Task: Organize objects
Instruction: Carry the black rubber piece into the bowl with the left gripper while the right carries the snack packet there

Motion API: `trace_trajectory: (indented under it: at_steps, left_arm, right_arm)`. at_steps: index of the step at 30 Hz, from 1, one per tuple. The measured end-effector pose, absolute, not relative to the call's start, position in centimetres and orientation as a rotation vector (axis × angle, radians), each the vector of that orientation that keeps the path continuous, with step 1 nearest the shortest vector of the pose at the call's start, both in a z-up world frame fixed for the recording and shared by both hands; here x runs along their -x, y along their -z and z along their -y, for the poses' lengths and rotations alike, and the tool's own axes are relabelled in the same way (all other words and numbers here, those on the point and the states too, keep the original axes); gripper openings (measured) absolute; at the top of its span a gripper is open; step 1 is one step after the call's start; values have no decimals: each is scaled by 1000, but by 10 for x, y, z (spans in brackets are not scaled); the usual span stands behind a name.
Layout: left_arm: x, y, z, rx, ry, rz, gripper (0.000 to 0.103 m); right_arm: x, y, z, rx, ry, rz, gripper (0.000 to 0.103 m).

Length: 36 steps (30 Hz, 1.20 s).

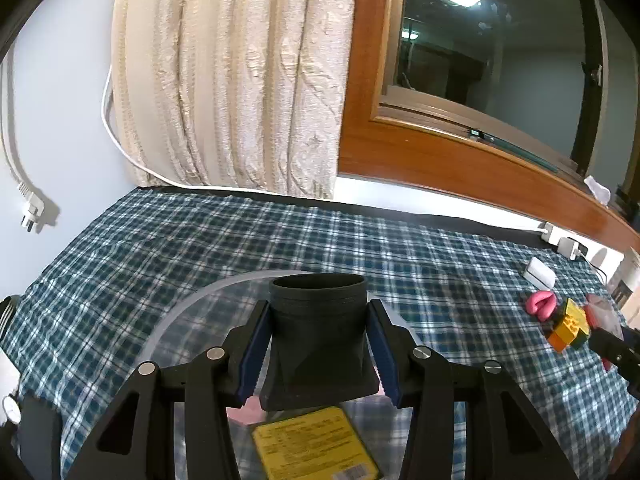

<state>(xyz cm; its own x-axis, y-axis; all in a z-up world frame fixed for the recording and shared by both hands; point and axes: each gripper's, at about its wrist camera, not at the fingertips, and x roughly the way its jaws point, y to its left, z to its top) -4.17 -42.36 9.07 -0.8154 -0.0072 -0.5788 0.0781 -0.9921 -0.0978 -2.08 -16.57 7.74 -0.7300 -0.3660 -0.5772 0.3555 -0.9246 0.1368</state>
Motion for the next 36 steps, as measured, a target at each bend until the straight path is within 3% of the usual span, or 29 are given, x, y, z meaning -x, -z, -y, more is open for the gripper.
trace_trajectory:
  at_steps: [4,6,8,14,20,36]
  left_arm:
    - [41,-91,435,-935,2936,-203,53]
    - [40,-91,443,-923,2927,-238,77]
    - [37,-92,449,-898,2920,-259,86]
    - [31,-92,464,-860,2891,-306,86]
    - [24,-98,473,-794,2853,-341,102]
    - [21,-97,484,-780,2801,-386,102]
  right_arm:
    - [24,-75,201,-872,2551,5,51]
    - [25,-73,218,-874,2521,-1,51]
    - [26,-72,233,-872,2496,-8,51]
    - [29,-65,265,-883,2449,-8,51]
    - [33,-56,285,-900,2420,-9,51]
    - [38,-49,304,-890,2330,11,66]
